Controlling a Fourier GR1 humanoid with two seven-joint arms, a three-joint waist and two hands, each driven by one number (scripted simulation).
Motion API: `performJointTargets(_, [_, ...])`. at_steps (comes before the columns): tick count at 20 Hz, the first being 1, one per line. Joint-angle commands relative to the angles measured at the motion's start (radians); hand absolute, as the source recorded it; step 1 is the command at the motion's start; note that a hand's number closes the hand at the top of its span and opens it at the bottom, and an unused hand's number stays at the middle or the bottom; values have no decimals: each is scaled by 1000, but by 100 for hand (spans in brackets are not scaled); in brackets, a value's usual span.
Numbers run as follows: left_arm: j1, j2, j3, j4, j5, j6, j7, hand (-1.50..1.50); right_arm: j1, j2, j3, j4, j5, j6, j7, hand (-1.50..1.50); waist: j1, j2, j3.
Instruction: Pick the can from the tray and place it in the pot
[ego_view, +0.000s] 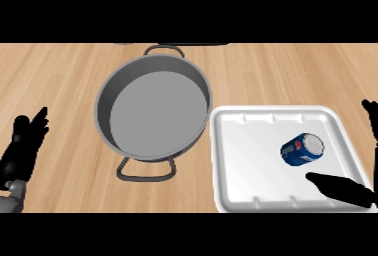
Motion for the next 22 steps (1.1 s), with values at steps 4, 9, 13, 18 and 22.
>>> performJointTargets(4, [-38,-21,-22,-8,-15,-3,36,0,-114,45,65,-75,-173,366,352,-150,28,7,1])
performJointTargets(9, [-44,-24,-16,-6,-21,-11,33,0,-171,77,73,-52,-230,414,466,-150,26,6,2])
performJointTargets(13, [9,-35,-16,-19,-32,-2,-2,0,-140,46,17,-46,-264,430,480,-150,20,2,3])
performJointTargets(18, [-34,-44,-1,22,-41,-14,-15,0,-177,75,-2,68,-264,411,439,-150,18,8,4])
performJointTargets(22, [-62,-40,2,-5,-50,-7,66,0,-176,95,12,89,-248,419,432,-150,17,6,6])
